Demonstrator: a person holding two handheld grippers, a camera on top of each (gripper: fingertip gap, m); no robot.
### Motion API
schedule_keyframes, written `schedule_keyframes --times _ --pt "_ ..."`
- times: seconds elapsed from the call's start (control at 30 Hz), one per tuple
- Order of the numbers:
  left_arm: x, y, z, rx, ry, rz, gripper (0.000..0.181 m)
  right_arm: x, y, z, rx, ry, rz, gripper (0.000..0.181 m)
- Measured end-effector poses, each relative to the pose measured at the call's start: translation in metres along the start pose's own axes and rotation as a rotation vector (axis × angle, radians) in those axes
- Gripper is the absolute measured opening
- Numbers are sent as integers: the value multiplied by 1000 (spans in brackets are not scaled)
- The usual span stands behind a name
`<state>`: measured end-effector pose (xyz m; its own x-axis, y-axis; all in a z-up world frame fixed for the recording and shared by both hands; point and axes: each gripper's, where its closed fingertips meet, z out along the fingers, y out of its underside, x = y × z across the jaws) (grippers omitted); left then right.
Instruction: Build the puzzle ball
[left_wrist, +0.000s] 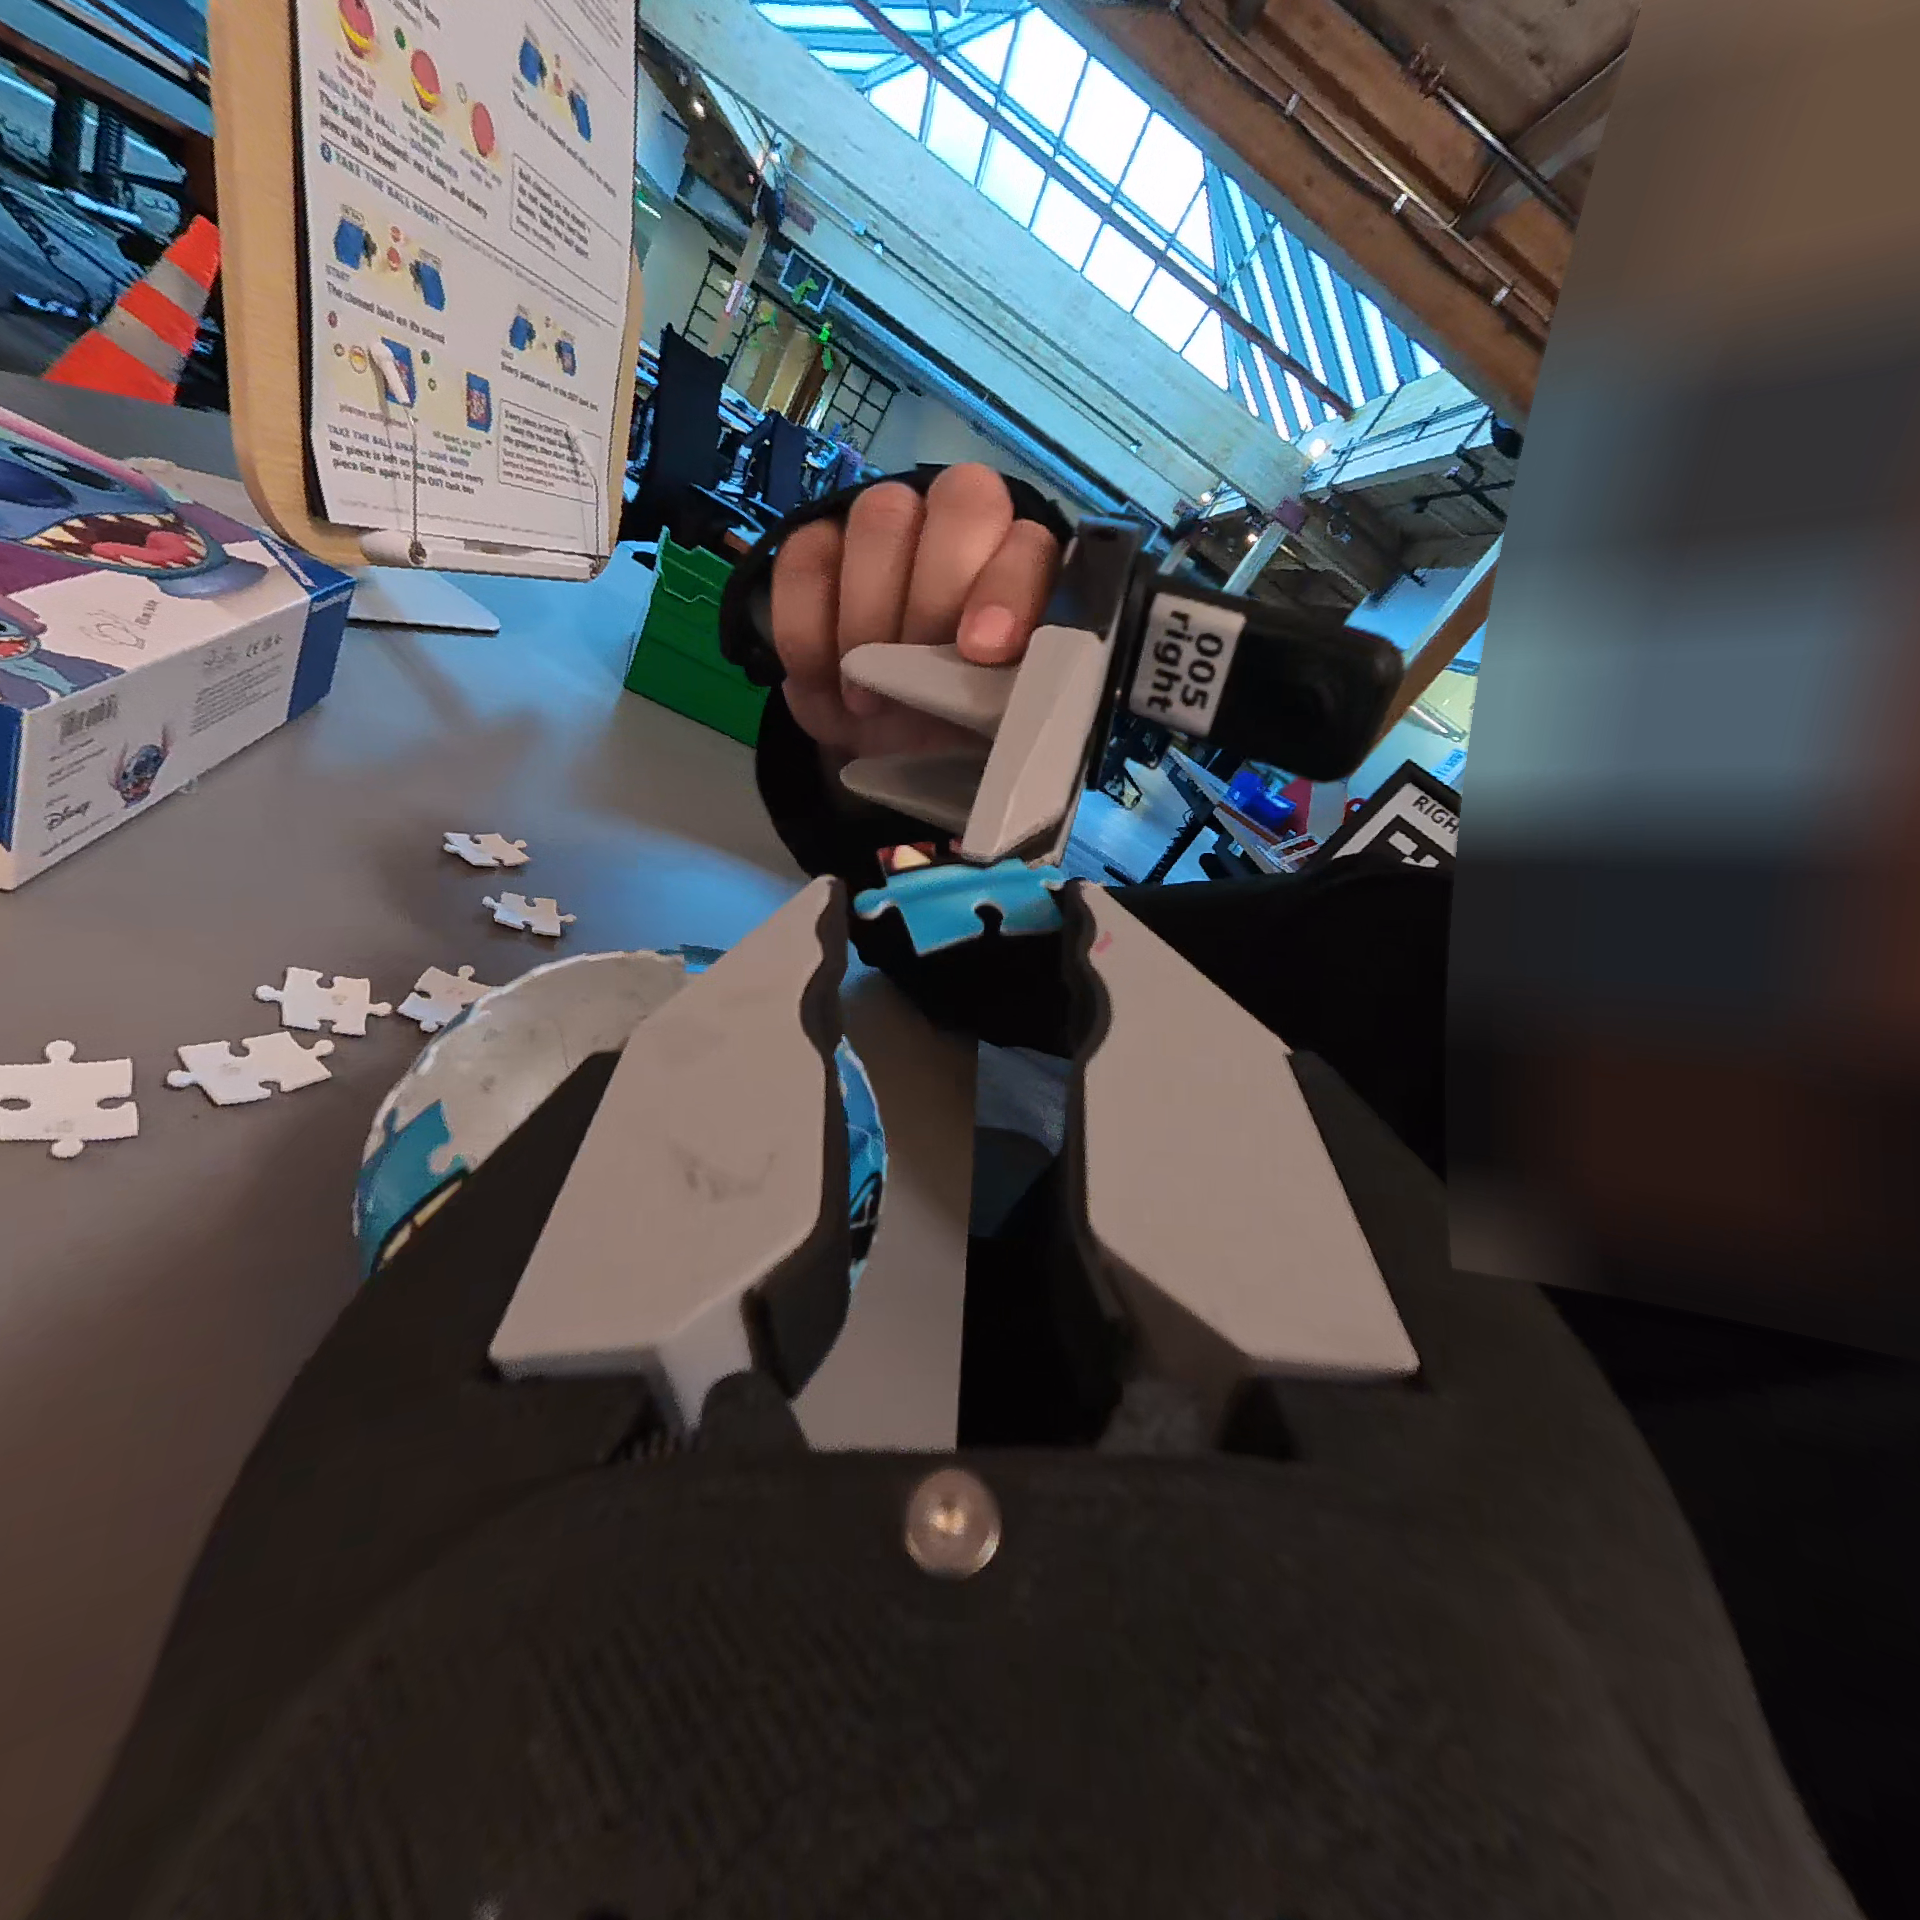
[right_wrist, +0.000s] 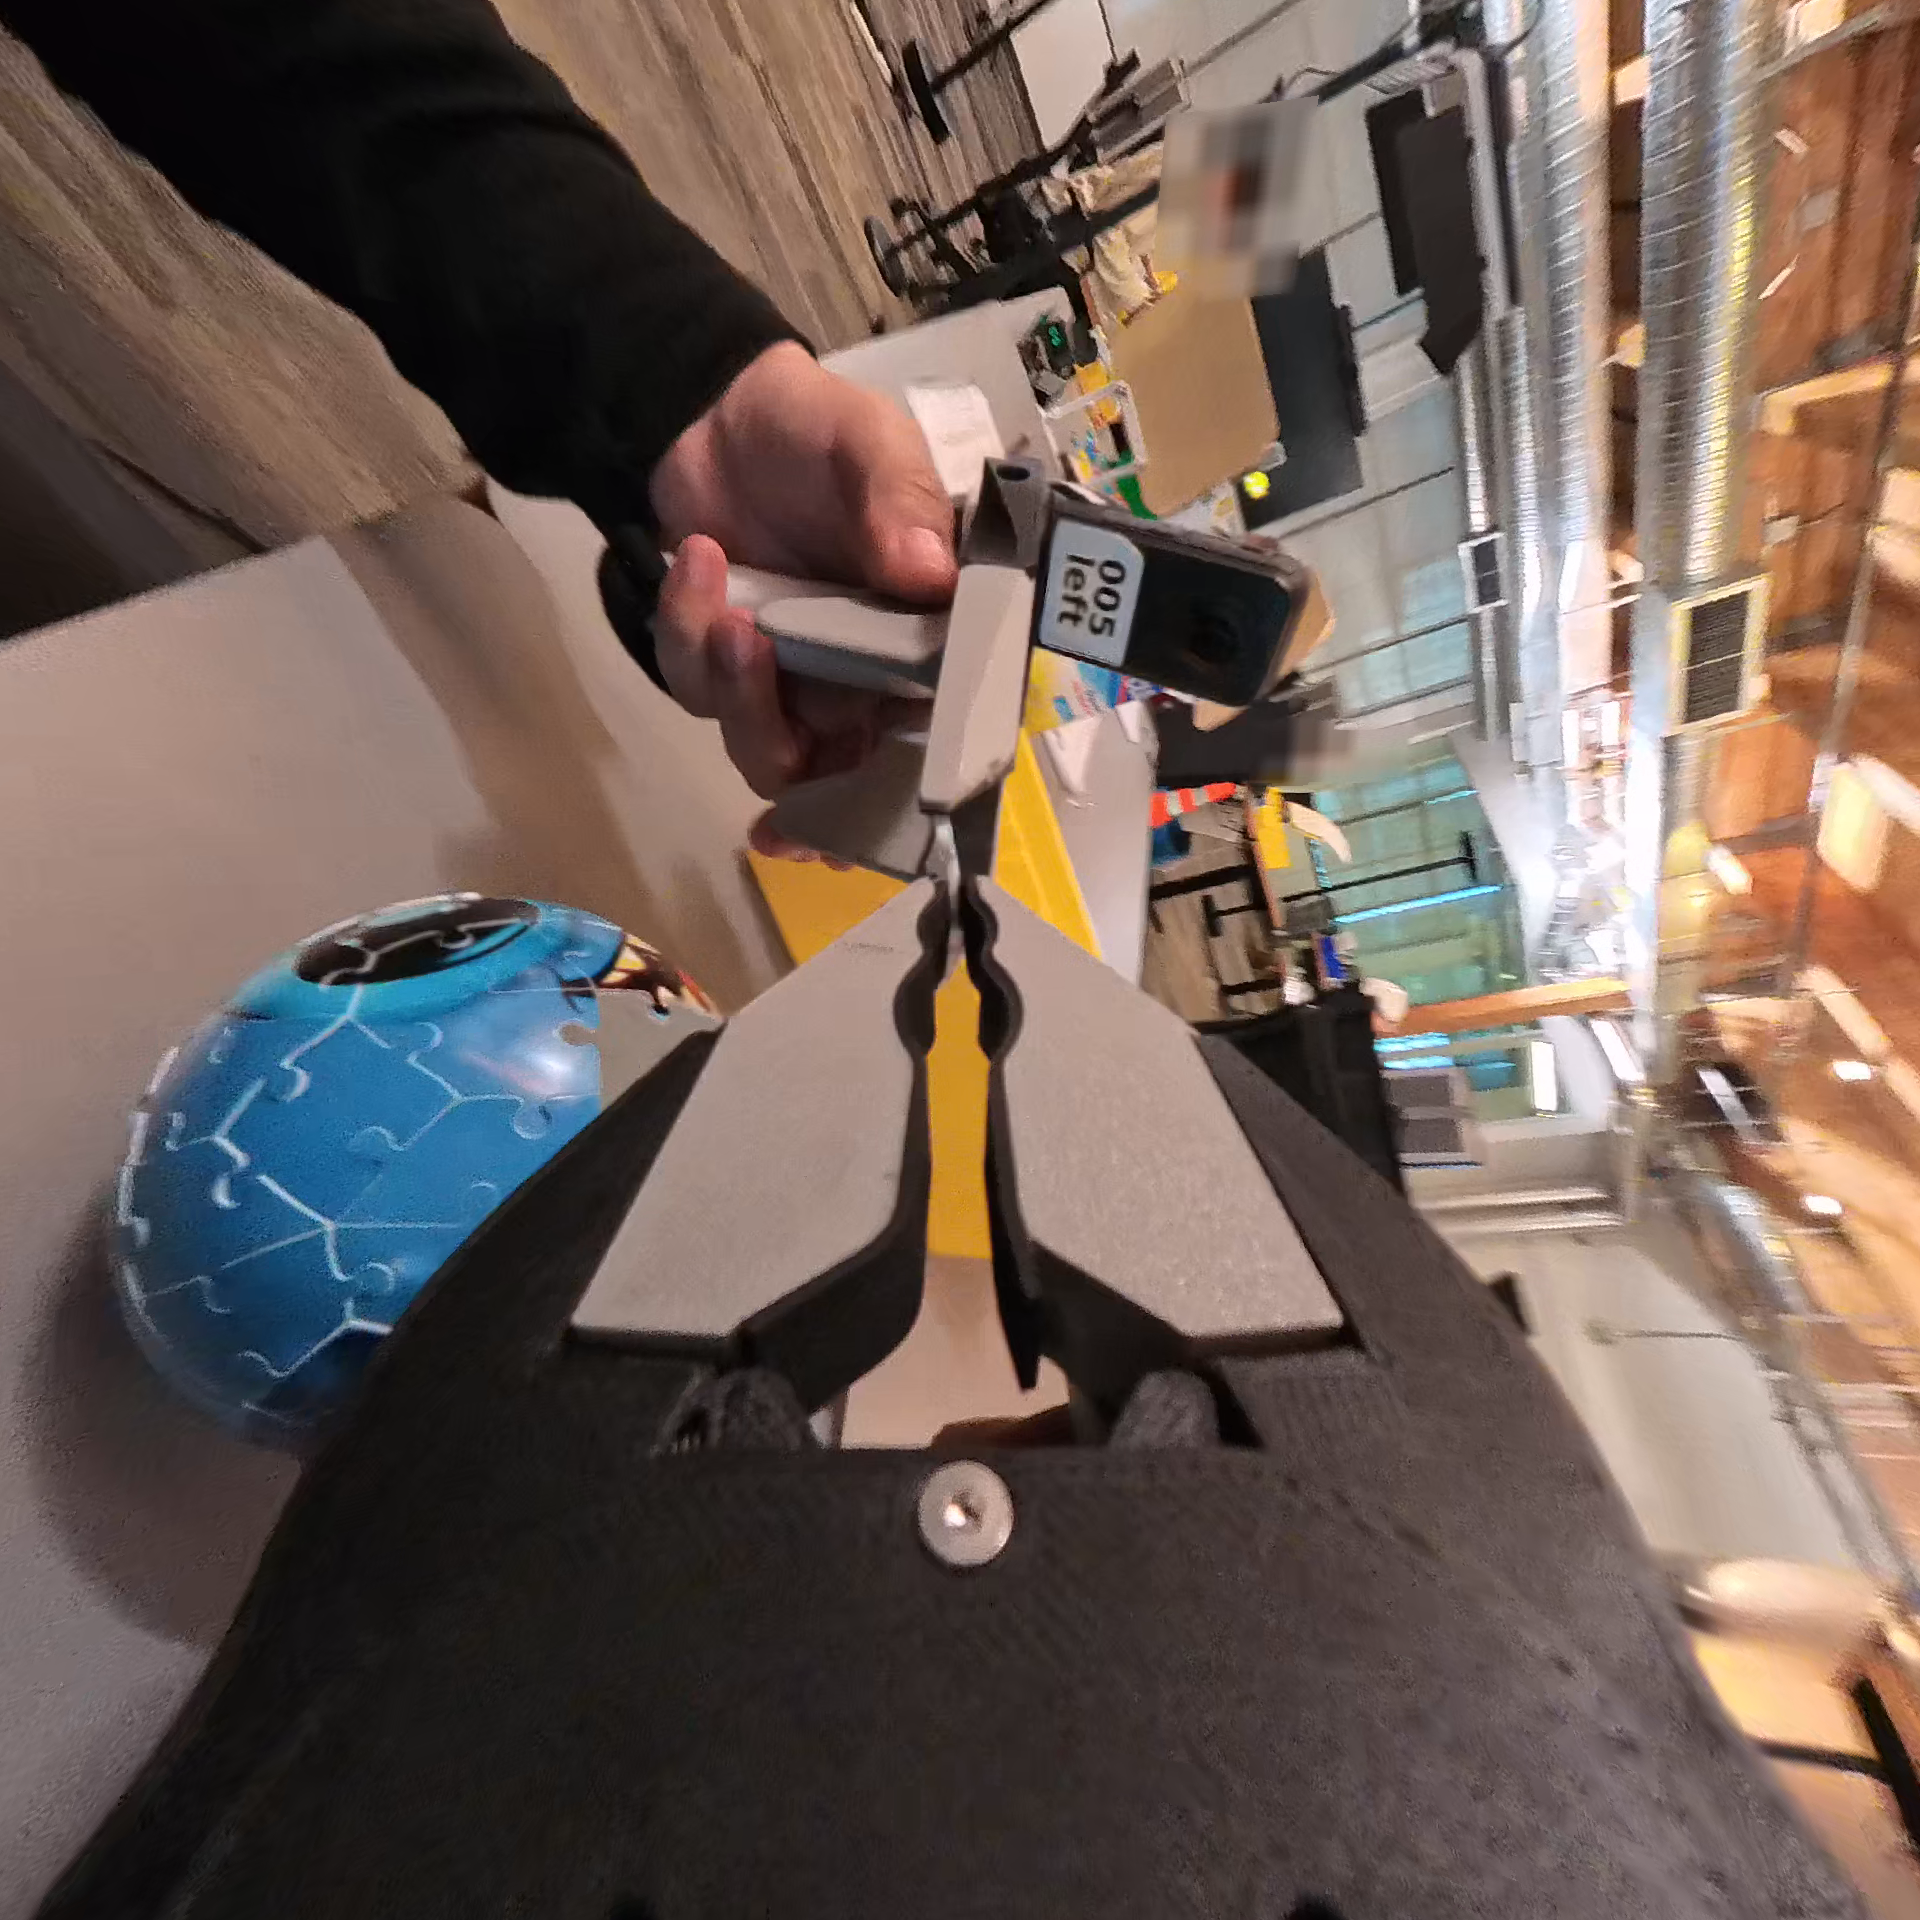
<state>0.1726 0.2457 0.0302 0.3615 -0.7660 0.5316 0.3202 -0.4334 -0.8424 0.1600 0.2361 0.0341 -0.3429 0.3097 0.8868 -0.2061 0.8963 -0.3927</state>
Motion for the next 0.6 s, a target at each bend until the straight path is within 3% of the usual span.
schedule_keyframes --times 0.23,0.37,0.43,0.5,0.6 --pt "10 7 -11 -13 -23 45 32 -2 -12 5 -40 67 -149 0" --pt "15 9 -25 22 -81 118 5 1 -19 3 64 36 -5 0" --pt "16 10 -31 39 -103 142 5 5 -24 2 144 18 119 0" --pt "4 16 -42 12 -230 207 6 11 -20 4 148 15 204 0" --pt "-33 49 -76 -163 -554 361 3 18 -9 -6 98 24 317 0"
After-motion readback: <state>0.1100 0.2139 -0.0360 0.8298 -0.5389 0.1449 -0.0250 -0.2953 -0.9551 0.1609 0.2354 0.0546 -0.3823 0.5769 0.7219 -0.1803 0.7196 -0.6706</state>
